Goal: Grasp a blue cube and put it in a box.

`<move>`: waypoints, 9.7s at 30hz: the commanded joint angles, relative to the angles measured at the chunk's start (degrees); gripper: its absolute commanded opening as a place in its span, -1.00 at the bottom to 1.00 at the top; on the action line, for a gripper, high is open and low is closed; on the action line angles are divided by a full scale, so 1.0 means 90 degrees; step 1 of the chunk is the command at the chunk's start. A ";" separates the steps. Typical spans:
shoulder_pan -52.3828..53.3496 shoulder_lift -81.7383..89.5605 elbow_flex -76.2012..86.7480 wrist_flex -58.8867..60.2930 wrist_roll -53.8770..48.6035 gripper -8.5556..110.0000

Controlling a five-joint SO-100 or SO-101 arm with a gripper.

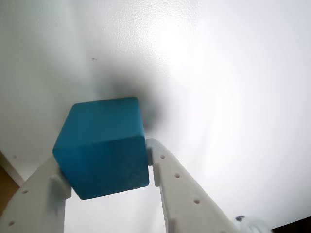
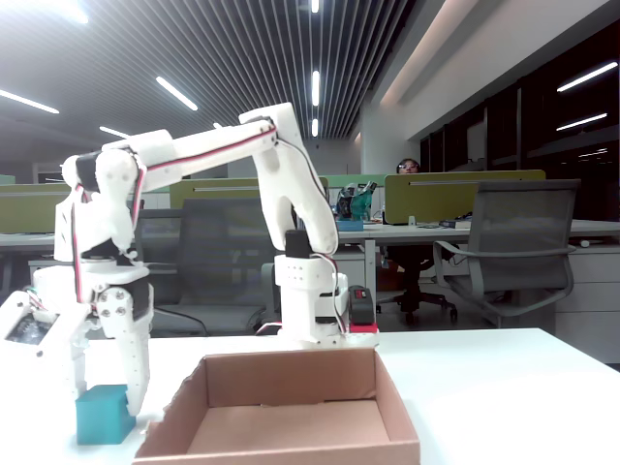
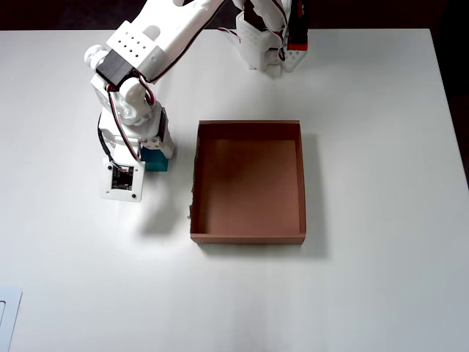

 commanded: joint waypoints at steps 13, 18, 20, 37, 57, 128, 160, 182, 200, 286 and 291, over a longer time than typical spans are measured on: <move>-0.0303 0.0850 -0.0527 0.0566 0.0566 -0.62; -0.0488 0.1230 -0.0898 0.1094 0.0840 -0.62; -0.0566 0.1377 -0.1045 0.1279 0.0957 -0.62; -0.2324 0.2920 -0.1475 0.2656 0.2676 -0.62; -0.3555 0.2910 0.0566 0.1680 0.3857 -0.62; -0.3311 0.4463 0.2129 0.0762 0.4062 -0.27; -0.4141 1.1006 0.7070 0.1523 0.4141 -0.60; -0.4297 1.2842 0.9395 0.1133 0.4199 -0.60; -0.4482 1.2842 0.9746 0.1250 0.4629 -0.59; -0.4570 1.2842 0.9746 0.1514 0.4688 -0.45; -0.4570 1.2842 0.9746 0.1514 0.4688 -0.45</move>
